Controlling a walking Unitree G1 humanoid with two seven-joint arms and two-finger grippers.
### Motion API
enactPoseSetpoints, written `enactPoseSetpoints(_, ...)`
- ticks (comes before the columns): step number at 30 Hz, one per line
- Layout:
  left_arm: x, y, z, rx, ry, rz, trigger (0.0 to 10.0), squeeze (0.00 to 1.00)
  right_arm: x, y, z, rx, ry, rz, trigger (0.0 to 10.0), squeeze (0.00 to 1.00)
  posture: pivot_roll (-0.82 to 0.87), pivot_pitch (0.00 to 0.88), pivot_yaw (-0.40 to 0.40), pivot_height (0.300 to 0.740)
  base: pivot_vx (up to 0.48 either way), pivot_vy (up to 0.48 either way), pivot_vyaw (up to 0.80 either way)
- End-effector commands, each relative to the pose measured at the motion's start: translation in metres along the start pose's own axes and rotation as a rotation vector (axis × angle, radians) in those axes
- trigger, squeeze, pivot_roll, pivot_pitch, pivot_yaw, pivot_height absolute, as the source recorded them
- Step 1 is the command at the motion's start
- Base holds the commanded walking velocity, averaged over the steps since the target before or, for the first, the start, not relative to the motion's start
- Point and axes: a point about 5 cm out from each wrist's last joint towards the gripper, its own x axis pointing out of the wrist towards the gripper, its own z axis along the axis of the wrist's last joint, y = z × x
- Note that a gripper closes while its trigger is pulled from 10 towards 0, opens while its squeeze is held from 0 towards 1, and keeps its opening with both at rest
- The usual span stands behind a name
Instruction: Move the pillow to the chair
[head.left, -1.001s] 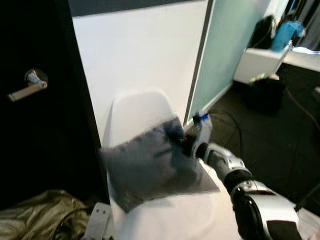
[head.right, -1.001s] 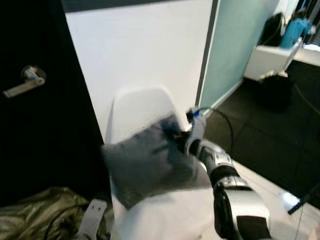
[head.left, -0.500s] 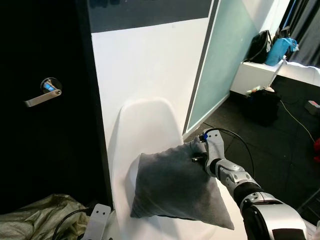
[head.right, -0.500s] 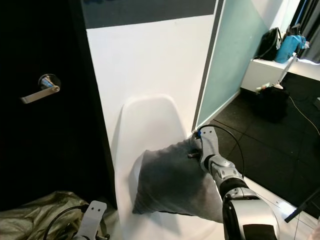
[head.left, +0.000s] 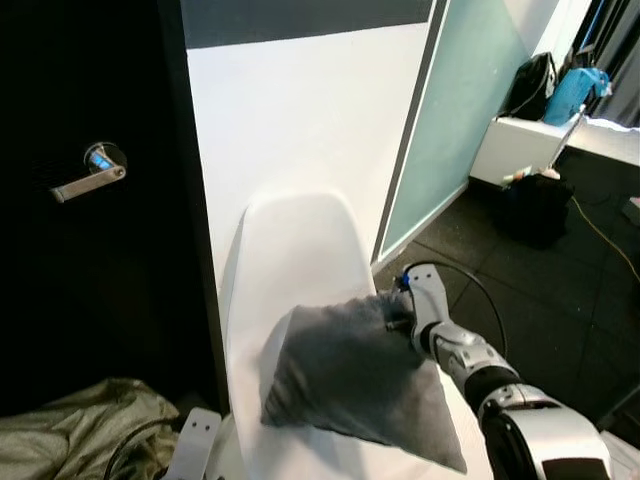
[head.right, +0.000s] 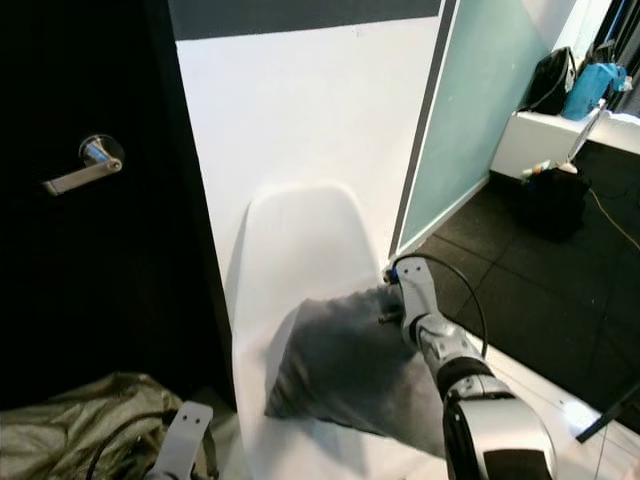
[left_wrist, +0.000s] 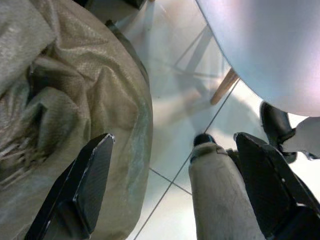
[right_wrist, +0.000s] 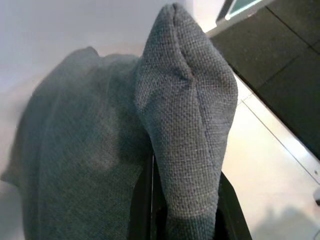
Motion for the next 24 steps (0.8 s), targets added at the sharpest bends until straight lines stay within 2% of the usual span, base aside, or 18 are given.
enactPoseSetpoints(1,-0.001,0.0,-0.004,0.013,0.013,-0.003,10.0,0.0,0.0,0.005,-0.022,-0.013,0.092,0.014,10.0,0.0,-0.09,0.016,-0.057,0.618,0.0,0.0,0.0)
enactPoseSetpoints(6,-0.001,0.0,-0.004,0.013,0.014,-0.004,10.0,0.0,0.0,0.005,-0.024,-0.014,0.104,0.015,10.0,0.0,-0.09,0.017,-0.057,0.608,0.0,0.0,0.0)
enactPoseSetpoints(13,-0.001,0.0,-0.005,0.017,0.016,-0.009,10.0,0.0,-0.001,0.006,-0.038,-0.077,0.171,-0.003,10.0,0.0,-0.08,0.02,-0.054,0.578,0.0,0.0,0.0)
enactPoseSetpoints(16,-0.001,0.0,-0.006,0.015,0.016,-0.009,10.0,0.0,-0.001,0.003,-0.036,-0.112,0.16,-0.042,10.0,0.0,-0.09,0.018,-0.051,0.568,0.0,0.0,0.0)
enactPoseSetpoints(17,-0.001,-0.001,-0.006,0.015,0.016,-0.01,10.0,0.0,-0.001,-0.002,-0.032,-0.165,0.15,-0.091,10.0,0.0,-0.09,0.02,-0.051,0.563,0.0,0.0,0.0)
enactPoseSetpoints(18,-0.001,-0.001,-0.006,0.015,0.016,-0.01,10.0,0.0,-0.001,-0.002,-0.032,-0.165,0.15,-0.091,10.0,0.0,-0.09,0.02,-0.051,0.563,0.0,0.0,0.0)
enactPoseSetpoints(19,-0.001,-0.001,-0.006,0.015,0.016,-0.011,10.0,0.0,-0.002,-0.008,-0.028,-0.213,0.133,-0.147,10.0,0.0,-0.09,0.021,-0.052,0.563,0.0,0.0,0.0)
enactPoseSetpoints(23,-0.001,-0.001,-0.006,0.015,0.016,-0.011,10.0,0.0,-0.003,-0.012,-0.025,-0.245,0.122,-0.184,10.0,0.0,-0.09,0.021,-0.052,0.563,0.0,0.0,0.0)
enactPoseSetpoints(24,-0.001,-0.001,-0.006,0.016,0.016,-0.012,10.0,0.0,-0.003,-0.015,-0.018,-0.249,0.087,-0.208,10.0,0.0,-0.09,0.019,-0.052,0.563,0.0,0.0,0.0)
